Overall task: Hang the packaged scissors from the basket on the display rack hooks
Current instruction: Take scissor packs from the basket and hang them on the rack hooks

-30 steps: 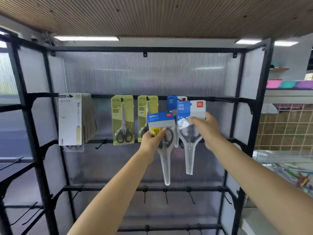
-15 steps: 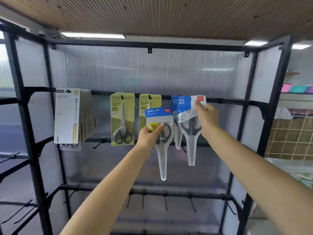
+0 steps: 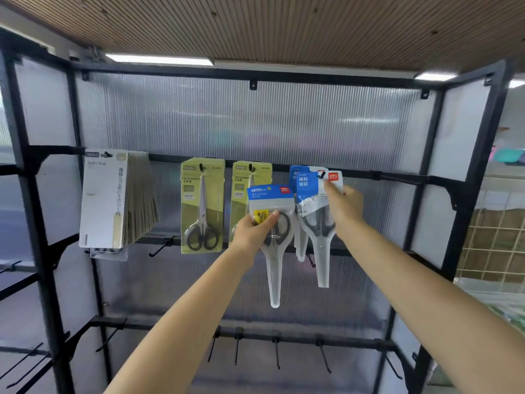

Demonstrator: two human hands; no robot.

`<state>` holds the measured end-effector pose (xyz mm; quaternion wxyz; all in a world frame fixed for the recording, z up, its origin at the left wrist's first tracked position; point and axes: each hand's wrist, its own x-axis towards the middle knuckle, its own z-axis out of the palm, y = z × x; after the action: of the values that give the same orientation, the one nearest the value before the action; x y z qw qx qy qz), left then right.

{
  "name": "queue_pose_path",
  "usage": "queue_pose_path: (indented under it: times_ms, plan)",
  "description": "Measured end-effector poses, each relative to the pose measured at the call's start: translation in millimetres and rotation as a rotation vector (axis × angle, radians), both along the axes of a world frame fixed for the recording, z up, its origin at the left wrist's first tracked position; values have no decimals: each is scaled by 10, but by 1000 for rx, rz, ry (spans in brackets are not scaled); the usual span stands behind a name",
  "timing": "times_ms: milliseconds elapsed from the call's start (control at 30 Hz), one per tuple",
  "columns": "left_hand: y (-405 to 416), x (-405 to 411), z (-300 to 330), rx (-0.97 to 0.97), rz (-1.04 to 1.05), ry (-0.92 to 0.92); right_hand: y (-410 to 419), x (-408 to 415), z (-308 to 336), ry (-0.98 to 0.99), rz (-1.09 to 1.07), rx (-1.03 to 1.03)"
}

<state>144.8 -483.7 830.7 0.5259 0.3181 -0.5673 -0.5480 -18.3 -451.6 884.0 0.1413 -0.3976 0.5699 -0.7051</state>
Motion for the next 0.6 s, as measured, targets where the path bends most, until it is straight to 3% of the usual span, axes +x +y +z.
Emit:
queue_pose_path:
  times_ms: [600]
  plan:
    - [-437,-186,-40,3,-24,-21,-571,-332,-26,301,-126,177]
